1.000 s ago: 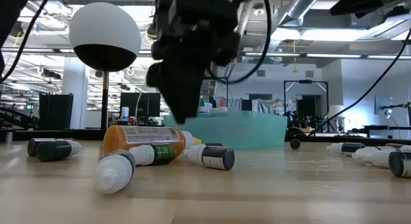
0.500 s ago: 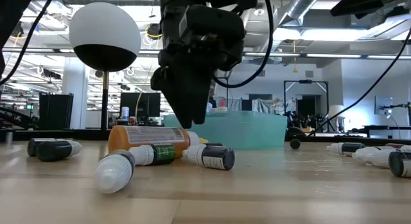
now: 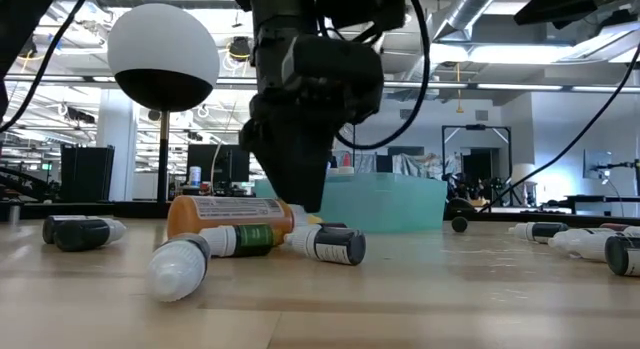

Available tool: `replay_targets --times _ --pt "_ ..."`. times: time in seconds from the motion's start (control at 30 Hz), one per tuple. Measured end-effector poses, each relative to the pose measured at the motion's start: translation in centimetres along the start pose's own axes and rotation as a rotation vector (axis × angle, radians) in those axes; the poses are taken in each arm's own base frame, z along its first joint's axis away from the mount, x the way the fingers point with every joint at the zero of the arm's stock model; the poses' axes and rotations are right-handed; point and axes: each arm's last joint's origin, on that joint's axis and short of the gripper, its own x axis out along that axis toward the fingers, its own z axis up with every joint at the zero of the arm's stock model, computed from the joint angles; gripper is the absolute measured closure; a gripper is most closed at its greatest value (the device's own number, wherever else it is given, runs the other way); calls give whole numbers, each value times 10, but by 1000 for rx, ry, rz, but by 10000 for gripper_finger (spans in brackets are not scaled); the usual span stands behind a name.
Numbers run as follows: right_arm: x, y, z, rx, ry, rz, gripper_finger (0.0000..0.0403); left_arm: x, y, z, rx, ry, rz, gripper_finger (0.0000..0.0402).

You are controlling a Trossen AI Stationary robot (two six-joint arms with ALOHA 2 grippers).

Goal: Pick & Place food coloring
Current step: Put the yellow food coloring bottle into the green bin

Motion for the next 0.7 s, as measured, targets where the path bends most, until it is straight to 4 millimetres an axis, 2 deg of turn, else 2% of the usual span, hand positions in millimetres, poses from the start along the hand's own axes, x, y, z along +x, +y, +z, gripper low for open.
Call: replay_targets --times 0.27,0.5,0.7 --pt "0 0 0 -1 0 0 272 0 1 -2 7 15 17 220" --pt "0 0 0 -1 0 0 272 11 2 -2 20 37 26 220" --pt "0 0 0 -1 1 0 272 11 3 -3 24 57 41 220"
